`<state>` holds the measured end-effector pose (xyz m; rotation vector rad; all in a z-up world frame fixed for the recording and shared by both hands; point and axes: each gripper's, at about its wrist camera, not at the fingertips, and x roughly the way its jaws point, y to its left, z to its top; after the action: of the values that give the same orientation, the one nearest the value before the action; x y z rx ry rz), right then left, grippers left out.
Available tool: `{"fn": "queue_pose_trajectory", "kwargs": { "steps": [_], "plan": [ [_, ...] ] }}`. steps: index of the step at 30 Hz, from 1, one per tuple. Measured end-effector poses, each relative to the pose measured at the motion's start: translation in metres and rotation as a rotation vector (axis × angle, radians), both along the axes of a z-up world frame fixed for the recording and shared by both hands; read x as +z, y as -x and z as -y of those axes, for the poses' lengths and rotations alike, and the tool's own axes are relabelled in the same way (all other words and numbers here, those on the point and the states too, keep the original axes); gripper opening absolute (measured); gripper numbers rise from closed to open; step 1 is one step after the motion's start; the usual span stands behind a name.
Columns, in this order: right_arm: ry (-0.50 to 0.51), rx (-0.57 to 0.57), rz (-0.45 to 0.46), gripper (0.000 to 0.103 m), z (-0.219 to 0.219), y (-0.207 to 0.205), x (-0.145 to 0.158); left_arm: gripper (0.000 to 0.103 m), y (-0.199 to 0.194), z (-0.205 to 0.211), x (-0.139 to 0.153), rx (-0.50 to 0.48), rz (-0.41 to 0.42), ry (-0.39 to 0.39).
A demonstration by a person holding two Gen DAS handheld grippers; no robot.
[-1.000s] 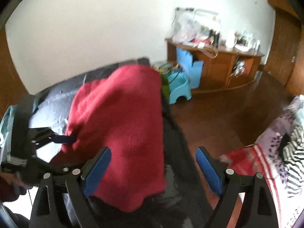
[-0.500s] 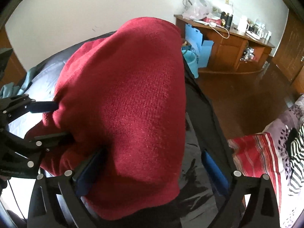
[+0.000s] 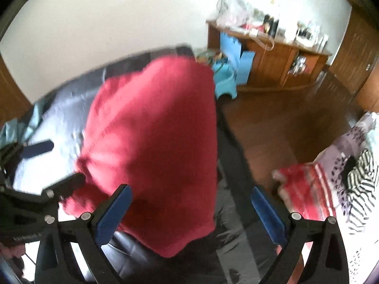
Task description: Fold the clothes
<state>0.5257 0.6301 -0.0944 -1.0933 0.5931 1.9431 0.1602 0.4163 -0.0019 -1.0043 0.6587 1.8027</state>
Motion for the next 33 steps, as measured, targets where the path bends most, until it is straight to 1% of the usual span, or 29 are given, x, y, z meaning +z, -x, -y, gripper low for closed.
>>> {"fn": "queue_pose_trajectory", "kwargs": {
  "steps": [2,7,10,16,21,25,30,33],
  "plan": [
    [-0.044,-0.017,-0.019,0.102,0.002,-0.003,0.021,0.102,0.001,0.002,0.015,0.017,0.003,-0.03],
    [-0.123,-0.063,-0.034,0.102,0.007,-0.009,0.055,0.102,0.002,0.015,0.041,0.043,0.009,-0.088],
    [-0.137,-0.075,-0.047,0.102,0.015,-0.012,0.064,0.102,0.0,0.021,0.049,0.049,0.004,-0.105],
    [-0.154,-0.059,-0.045,0.102,0.032,-0.011,0.071,0.102,0.0,0.029,0.057,0.064,0.016,-0.127],
    [-0.172,-0.039,-0.035,0.102,0.04,-0.004,0.077,0.102,0.003,0.034,0.06,0.075,0.017,-0.125],
    [-0.155,-0.022,-0.024,0.102,0.042,0.003,0.072,0.102,0.005,0.035,0.054,0.081,0.035,-0.111],
    [-0.117,0.0,0.003,0.102,0.043,0.014,0.057,0.102,0.002,0.036,0.043,0.078,0.052,-0.1],
    [-0.102,0.011,0.02,0.102,0.045,0.017,0.049,0.102,-0.002,0.036,0.04,0.067,0.047,-0.104]
  ]
}}
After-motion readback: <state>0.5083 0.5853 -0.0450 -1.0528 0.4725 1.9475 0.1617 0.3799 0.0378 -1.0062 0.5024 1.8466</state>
